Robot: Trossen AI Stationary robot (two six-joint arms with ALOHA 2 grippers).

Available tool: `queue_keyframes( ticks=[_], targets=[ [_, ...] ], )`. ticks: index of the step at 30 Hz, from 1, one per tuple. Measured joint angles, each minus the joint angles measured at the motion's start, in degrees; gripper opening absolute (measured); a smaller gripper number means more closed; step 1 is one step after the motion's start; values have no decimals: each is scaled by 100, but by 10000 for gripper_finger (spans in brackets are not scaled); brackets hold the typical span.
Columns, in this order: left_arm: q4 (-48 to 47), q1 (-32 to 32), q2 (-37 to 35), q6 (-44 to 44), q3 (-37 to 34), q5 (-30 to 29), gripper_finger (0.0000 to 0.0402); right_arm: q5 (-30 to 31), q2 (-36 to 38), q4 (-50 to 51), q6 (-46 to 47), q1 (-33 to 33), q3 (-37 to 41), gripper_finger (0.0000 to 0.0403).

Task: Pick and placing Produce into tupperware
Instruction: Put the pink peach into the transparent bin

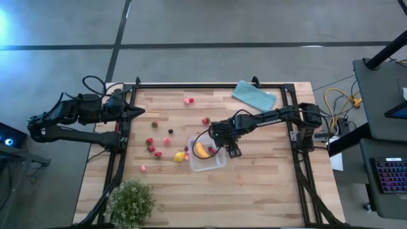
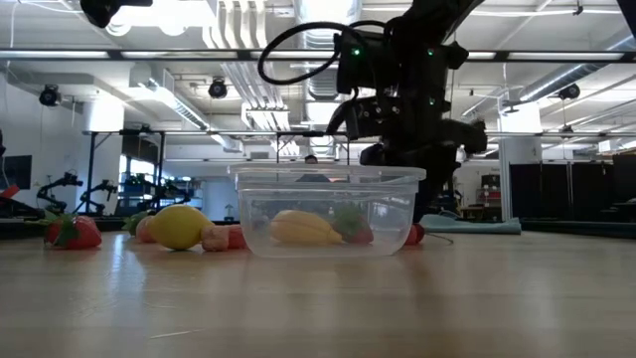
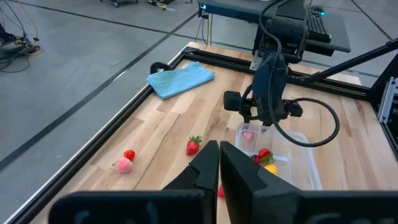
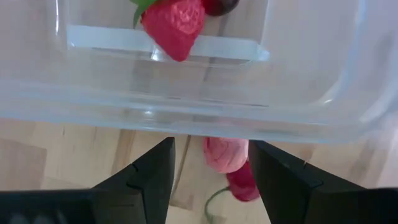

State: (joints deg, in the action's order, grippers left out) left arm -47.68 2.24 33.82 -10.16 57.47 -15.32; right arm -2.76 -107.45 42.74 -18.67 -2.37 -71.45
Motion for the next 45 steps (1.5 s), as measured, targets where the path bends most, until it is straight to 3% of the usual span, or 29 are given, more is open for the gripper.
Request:
queue_keyframes(
  ticks=[20, 45],
  targets=[
    [-2, 0, -22, -10, -2, 1, 0, 450, -231, 40, 63, 0, 45, 193],
    [0, 0, -39, 1, -2, -1, 0, 439, -158, 46, 216, -4, -34, 146]
  ],
)
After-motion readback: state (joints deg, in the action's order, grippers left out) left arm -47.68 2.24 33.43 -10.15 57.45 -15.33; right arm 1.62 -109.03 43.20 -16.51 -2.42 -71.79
